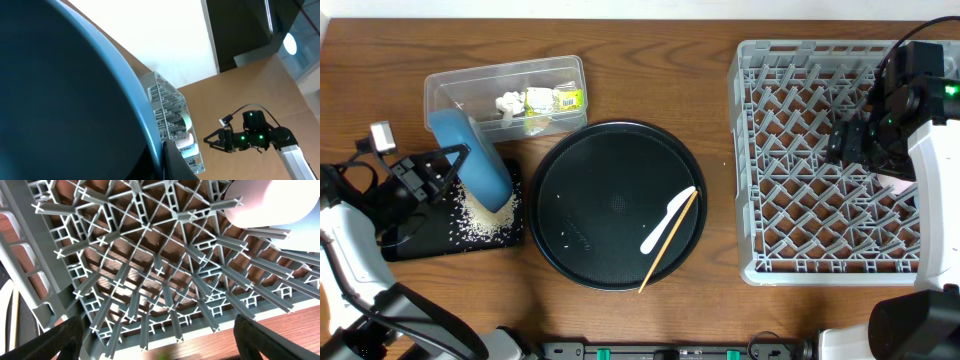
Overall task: Sort waste into correct bins and load items into the dishwasher rack
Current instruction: 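Carry the emptied blue bowl back and set it on the platter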
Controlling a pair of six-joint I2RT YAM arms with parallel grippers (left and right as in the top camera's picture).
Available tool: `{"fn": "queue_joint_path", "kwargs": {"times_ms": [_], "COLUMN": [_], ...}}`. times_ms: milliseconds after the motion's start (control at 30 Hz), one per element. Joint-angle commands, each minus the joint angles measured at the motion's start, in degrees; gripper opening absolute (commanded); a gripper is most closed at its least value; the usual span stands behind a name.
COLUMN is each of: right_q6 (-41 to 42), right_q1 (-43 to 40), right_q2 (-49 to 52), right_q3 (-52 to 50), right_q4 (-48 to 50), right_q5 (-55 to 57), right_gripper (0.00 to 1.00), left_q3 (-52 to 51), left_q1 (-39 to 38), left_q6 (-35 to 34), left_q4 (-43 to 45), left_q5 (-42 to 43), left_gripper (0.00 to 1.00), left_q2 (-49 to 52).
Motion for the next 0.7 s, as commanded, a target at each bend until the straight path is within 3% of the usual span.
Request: {"fn": "queue_joint_path", "kwargs": {"times_ms": [0,167,400,667], "right_q6": [-0.48,-0.48,-0.48,-0.50], "right_q1": [-0.61,-0.61,-0.61,-0.50], "right_q2": [0.37,0.37,0.37,0.37], "right_q3": [-0.04,-0.04,-0.04,-0.04], "right_q4": [-0.28,-0.37,-0.44,-0.42], "right_q5": [0.57,-0.09,-0.26,-1.88], "right_gripper": [0.91,0.91,0.91,0.91], "left_q3": [0.72,0.72,0.70,0.70], "left_q1": [-2.45,-10.91,-29.86,-52.19], "left_q6": [-0.33,-0.63,-4.96,-15.47], "left_q4": [0.04,2.43,4.24,12.55], "left_q5": [2.93,-1.68,-18.69,-42.42], "left_gripper": [0.06,0.06,0.06,0.06], "left_q2": [-3.98,-8.98,-9.29,-6.21]}}
